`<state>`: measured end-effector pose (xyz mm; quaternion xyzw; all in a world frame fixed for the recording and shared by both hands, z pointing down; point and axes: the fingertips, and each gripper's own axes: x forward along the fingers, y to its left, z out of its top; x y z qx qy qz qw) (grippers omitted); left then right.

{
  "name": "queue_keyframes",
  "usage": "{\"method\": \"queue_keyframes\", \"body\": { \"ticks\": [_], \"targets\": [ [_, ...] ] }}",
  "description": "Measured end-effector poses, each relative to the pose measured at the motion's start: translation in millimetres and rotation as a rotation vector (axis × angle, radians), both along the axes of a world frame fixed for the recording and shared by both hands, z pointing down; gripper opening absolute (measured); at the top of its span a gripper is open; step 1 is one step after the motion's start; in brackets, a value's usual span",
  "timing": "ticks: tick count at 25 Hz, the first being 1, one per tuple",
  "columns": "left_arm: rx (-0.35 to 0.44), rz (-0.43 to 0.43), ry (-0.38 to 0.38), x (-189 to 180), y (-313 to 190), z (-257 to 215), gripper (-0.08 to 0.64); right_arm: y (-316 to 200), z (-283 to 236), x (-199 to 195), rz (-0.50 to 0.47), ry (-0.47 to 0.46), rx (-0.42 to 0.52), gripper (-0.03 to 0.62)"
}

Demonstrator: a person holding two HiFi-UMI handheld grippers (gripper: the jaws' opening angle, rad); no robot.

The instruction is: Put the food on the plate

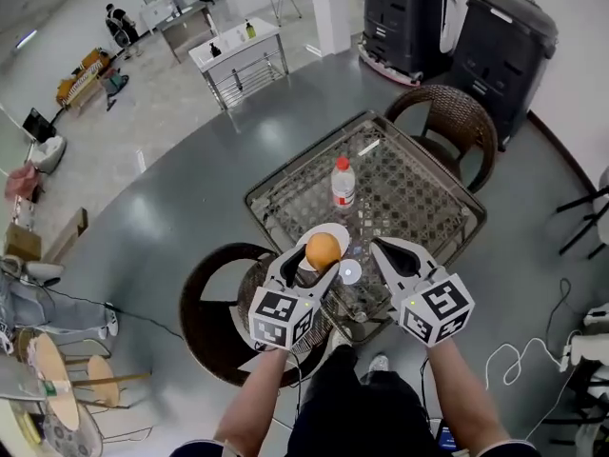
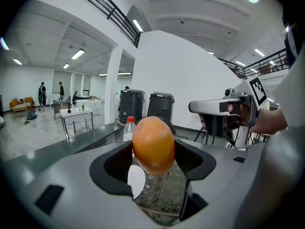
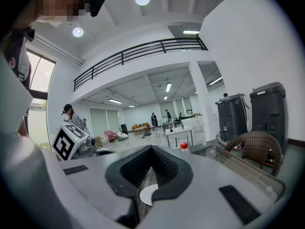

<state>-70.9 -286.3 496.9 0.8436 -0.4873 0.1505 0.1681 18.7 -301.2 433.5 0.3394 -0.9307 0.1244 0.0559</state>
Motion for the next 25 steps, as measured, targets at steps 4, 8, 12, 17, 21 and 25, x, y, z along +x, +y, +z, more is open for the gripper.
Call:
{"method": "queue_keyframes", "body": {
  "ticks": [4, 8, 12, 17, 21, 25],
  "targets": [
    [-0.087, 0.033, -0.028, -13, -19, 38, 0.284, -11, 23, -17, 0.025, 0.01, -0.05, 0.003],
    [-0.154, 0.076, -0.063, -11, -34, 71, 0.284, -20, 44, -19, 0.047, 0.031, -0.109, 0.003],
    [-0.21, 0.104, -0.11, -16, -48, 102, 0.284, -33, 63, -23, 0.066, 0.05, -0.137, 0.003],
    [-0.296, 0.142, -0.194, -21, -58, 144, 0.284, -44, 86, -20, 0.09, 0.067, -0.177, 0.003],
    [-0.349, 0.173, -0.253, -23, -62, 173, 0.284, -48, 101, -20, 0.098, 0.073, -0.204, 0.003],
    [-0.365, 0.209, -0.309, -21, -68, 189, 0.284, -51, 108, -20, 0.099, 0.079, -0.224, 0.003]
  ]
}}
